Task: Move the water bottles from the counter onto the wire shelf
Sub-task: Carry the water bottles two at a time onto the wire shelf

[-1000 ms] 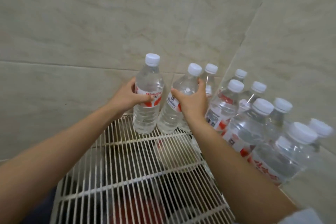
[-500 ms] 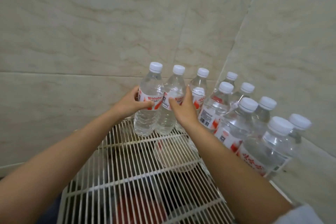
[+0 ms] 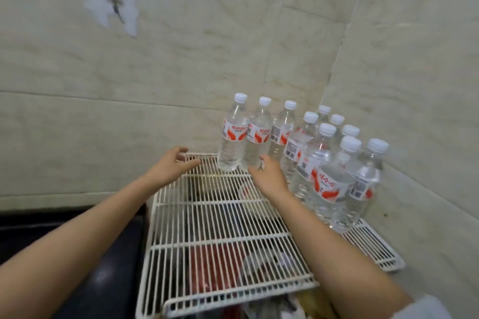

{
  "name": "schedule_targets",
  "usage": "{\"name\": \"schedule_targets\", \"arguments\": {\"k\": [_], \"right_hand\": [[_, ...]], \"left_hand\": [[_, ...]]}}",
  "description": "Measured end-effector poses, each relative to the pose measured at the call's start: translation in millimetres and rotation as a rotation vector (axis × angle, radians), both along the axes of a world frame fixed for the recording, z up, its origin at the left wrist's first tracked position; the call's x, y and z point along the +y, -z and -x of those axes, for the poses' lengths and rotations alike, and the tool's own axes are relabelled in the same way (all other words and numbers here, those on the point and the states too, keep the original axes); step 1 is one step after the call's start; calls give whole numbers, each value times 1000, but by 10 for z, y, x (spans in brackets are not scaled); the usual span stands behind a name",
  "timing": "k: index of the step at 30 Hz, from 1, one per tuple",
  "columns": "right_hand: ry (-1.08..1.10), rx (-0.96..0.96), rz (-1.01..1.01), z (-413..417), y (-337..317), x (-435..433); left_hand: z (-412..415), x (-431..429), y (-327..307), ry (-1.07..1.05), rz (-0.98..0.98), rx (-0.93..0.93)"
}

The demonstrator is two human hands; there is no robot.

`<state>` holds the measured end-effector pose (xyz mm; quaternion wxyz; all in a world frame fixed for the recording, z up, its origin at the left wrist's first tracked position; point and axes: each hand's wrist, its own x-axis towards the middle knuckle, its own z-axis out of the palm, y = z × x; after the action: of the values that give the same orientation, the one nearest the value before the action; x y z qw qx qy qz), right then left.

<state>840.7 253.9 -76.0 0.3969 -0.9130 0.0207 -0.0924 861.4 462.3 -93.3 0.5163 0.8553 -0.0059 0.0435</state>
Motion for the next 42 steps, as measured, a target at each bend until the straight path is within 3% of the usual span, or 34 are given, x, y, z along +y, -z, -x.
{"name": "schedule_targets", "arguments": {"k": [6, 14, 23, 36, 42], "right_hand": [[-120, -29, 154, 878, 153, 215], [-400, -315, 199, 2185, 394, 836], [-710, -189, 230, 3183, 678, 2016], [-1068, -99, 270, 5229, 1011, 4469], [-1154, -66, 394, 5655, 1316, 4955]], "left_hand": [[1321, 405, 74, -172, 15, -18], [3215, 969, 434, -485, -39, 37], [4932, 2051, 330, -835, -48, 23], [7790, 3830, 556, -1220, 0, 83], [8273, 4323, 952, -1298, 109, 82]]}}
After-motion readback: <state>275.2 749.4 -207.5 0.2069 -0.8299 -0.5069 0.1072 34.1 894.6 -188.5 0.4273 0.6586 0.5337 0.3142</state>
